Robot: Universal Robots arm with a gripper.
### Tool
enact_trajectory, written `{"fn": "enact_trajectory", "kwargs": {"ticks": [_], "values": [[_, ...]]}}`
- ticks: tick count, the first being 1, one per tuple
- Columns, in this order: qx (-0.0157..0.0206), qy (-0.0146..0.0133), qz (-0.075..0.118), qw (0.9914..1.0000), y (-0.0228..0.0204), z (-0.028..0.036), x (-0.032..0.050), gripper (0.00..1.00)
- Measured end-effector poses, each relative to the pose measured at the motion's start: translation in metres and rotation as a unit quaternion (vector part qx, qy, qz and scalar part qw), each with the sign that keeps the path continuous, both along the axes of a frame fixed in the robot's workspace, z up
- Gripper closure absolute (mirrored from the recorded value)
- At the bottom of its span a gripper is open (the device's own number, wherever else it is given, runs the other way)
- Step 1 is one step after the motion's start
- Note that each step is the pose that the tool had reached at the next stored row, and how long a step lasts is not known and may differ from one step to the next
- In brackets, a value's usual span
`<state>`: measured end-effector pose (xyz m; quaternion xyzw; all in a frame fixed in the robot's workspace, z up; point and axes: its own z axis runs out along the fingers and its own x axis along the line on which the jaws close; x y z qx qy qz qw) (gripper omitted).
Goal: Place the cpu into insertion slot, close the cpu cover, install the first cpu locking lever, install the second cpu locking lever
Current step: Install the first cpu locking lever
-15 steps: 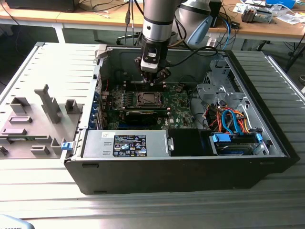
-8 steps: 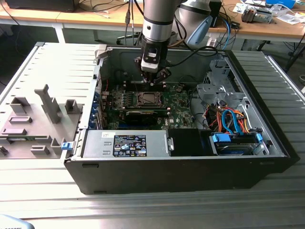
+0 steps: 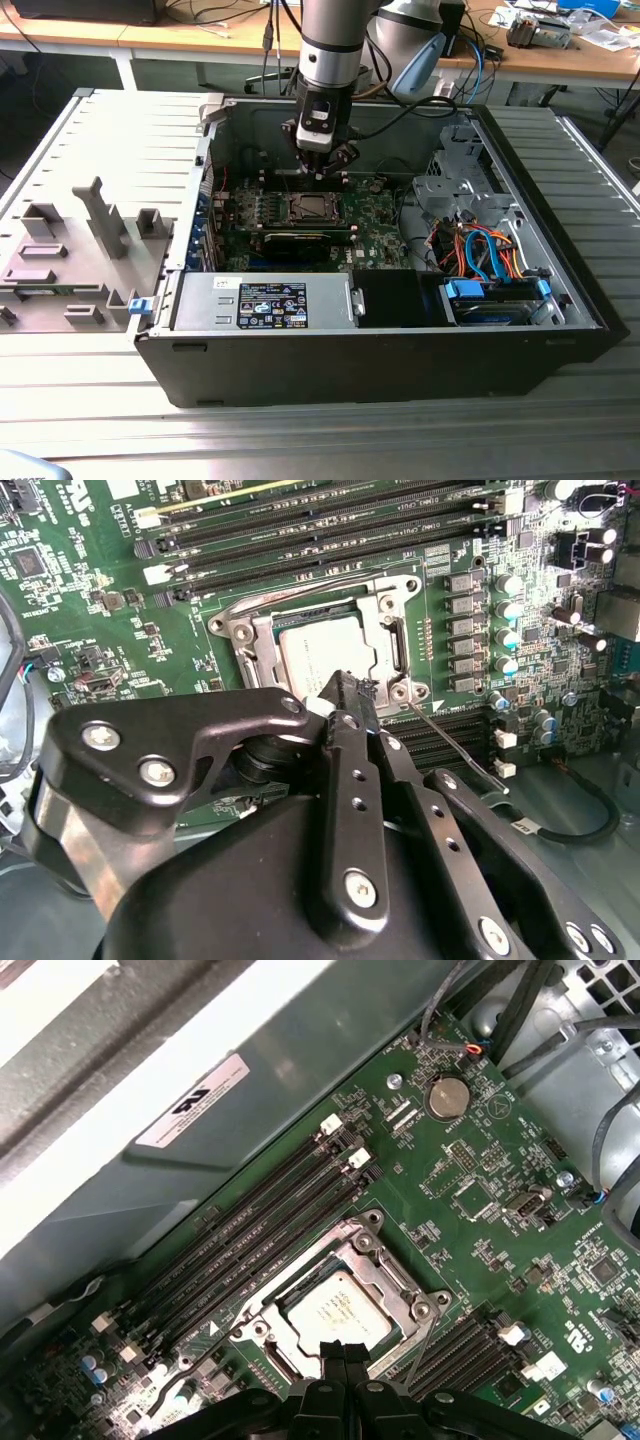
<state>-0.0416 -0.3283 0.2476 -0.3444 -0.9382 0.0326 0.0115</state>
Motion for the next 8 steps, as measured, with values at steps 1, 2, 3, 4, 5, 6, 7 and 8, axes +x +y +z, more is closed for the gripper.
{"fn": "enact_trajectory", "kwargs": {"ticks": [1, 2, 3, 4, 5, 6, 7, 8], "values": [[0.0000, 0.0000, 0.001, 1.00000, 0.0000, 0.0000, 0.0000, 0.89], [0.0000, 0.0000, 0.001, 1.00000, 0.0000, 0.0000, 0.0000, 0.89], [0.0000, 0.0000, 0.001, 1.00000, 0.0000, 0.0000, 0.0000, 0.89], [0.0000, 0.0000, 0.001, 1.00000, 0.0000, 0.0000, 0.0000, 0.89], [0.0000, 0.0000, 0.002, 1.00000, 0.0000, 0.0000, 0.0000, 0.89], [0.0000, 0.0000, 0.002, 1.00000, 0.0000, 0.0000, 0.0000, 0.89], [0.0000, 0.0000, 0.002, 1.00000, 0.0000, 0.0000, 0.0000, 0.89], [0.0000, 0.0000, 0.003, 1.00000, 0.0000, 0.0000, 0.0000, 0.89]]}}
